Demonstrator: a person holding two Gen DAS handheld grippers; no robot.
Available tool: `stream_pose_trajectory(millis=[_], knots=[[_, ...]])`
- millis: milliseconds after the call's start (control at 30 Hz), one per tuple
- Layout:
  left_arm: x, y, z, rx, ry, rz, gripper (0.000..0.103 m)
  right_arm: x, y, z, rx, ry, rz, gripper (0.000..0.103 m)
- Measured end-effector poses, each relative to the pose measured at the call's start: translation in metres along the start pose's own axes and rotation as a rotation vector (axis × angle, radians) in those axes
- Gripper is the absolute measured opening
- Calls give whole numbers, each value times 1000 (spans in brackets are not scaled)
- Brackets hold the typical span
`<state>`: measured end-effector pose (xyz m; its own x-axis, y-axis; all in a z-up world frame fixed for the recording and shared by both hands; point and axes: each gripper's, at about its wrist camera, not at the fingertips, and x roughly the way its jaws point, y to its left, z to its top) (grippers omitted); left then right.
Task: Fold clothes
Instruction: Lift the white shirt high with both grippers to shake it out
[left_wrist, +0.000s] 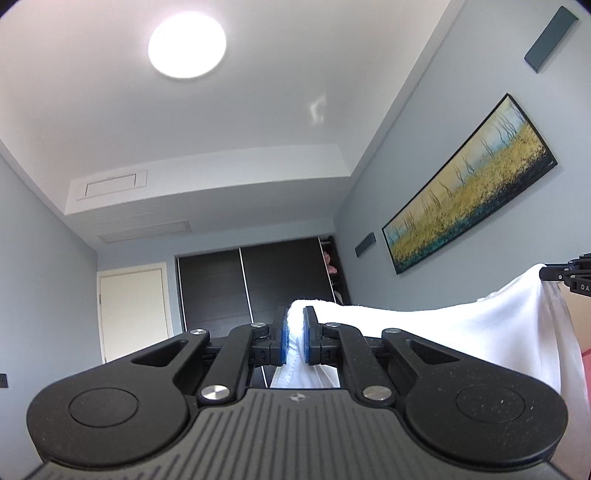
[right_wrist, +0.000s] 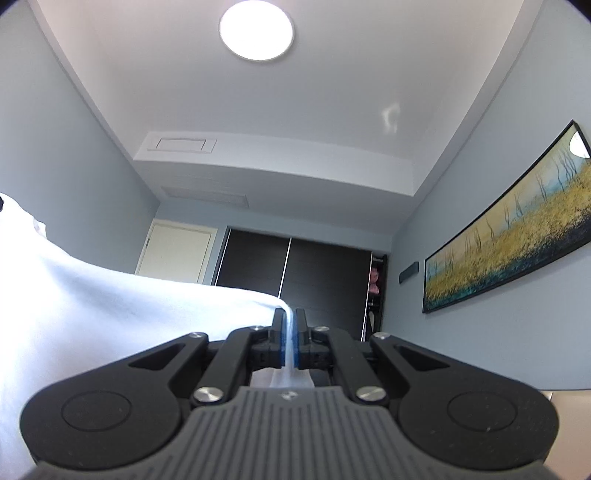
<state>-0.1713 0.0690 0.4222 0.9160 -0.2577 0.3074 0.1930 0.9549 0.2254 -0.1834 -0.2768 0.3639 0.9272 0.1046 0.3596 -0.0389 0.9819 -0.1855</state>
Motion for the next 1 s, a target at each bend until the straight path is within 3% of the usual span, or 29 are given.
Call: stream_pose_trajectory(millis=[167, 300, 533, 1000], knots=[[3, -3, -7, 47, 25, 38, 6, 13, 6, -8, 3, 18, 8, 4], [30, 2, -38, 54, 135, 45, 6, 38, 13, -37, 16, 105, 27, 4], [112, 16, -131, 58, 393, 63, 6, 101, 30, -115, 30, 308, 62, 4], [251, 37, -320, 60, 708, 76, 6, 249, 84, -284, 19, 675, 68, 4]])
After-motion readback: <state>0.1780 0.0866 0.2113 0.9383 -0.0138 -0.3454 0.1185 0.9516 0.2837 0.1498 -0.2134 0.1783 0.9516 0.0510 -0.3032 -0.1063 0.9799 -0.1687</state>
